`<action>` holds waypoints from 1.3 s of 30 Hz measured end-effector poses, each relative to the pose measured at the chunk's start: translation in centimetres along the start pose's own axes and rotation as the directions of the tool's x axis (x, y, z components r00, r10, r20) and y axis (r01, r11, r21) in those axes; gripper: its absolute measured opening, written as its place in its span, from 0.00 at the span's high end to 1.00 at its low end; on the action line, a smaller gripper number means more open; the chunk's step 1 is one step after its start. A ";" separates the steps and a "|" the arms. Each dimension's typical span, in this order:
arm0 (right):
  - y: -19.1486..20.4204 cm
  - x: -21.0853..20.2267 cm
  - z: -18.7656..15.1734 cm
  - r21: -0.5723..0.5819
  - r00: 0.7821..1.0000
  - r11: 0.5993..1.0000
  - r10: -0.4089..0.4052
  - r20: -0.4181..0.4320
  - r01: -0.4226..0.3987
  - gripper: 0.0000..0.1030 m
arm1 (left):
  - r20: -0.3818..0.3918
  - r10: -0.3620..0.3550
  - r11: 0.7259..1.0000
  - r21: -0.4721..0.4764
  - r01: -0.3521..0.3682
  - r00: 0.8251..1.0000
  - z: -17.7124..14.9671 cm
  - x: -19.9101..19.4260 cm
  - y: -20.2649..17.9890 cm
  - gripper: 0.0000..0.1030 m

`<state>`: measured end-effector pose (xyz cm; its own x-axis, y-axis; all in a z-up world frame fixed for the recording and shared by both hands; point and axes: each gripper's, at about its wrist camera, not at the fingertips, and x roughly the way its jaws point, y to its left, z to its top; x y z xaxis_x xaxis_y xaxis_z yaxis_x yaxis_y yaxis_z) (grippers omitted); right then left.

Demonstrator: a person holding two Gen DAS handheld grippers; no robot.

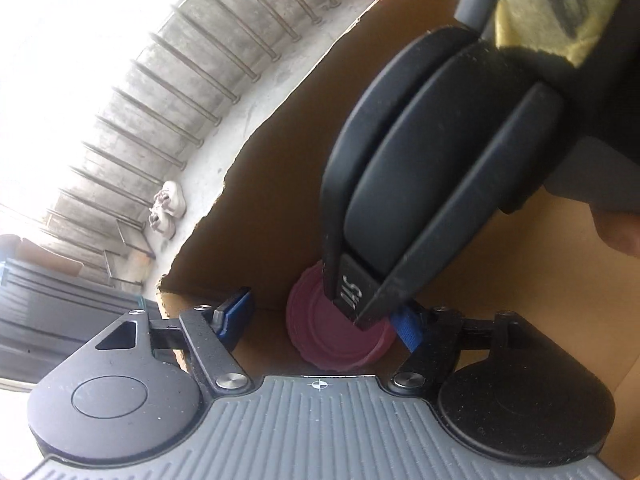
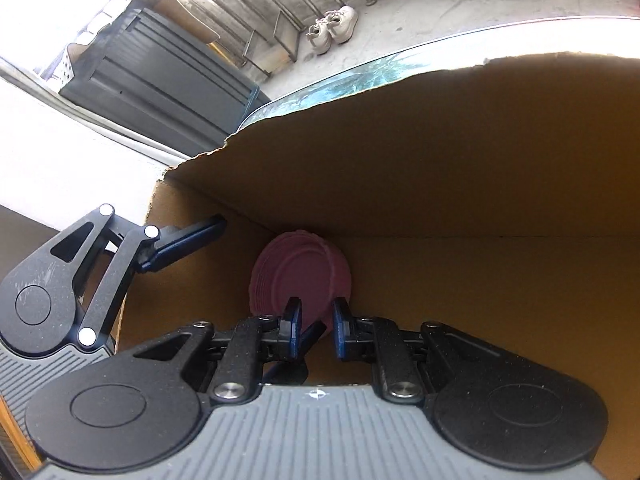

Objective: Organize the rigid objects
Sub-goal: 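Lift the pink lid with the right gripper and lower it into the box, then open the right gripper to release the pink lid in the box, then move the right gripper back toward the objects on the table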

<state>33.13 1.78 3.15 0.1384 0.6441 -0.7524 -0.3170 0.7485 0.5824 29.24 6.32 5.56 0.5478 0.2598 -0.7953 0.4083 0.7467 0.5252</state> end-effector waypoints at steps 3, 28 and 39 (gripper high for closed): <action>-0.6 0.2 -0.1 0.040 1.000 0.999 0.015 0.000 -0.014 0.83 | -0.014 -0.013 1.000 0.024 0.014 1.000 -0.1 -0.5 0.0 0.37; 1.9 -12.0 -5.0 -0.022 0.988 1.000 0.005 0.153 -0.002 0.81 | 0.117 0.041 0.993 -0.119 -0.027 0.992 1.8 -17.4 5.1 0.41; 2.8 -22.1 -10.0 -0.105 0.940 0.994 0.039 0.339 -0.003 0.81 | 0.397 0.069 0.955 -0.292 0.054 0.915 -9.5 -27.6 0.2 0.30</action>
<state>19.79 -11.96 18.27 0.4357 0.6882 -0.5802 -0.4142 0.7256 0.5496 7.24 5.15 24.74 0.8194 0.0465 -0.5713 0.2064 0.9059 0.3697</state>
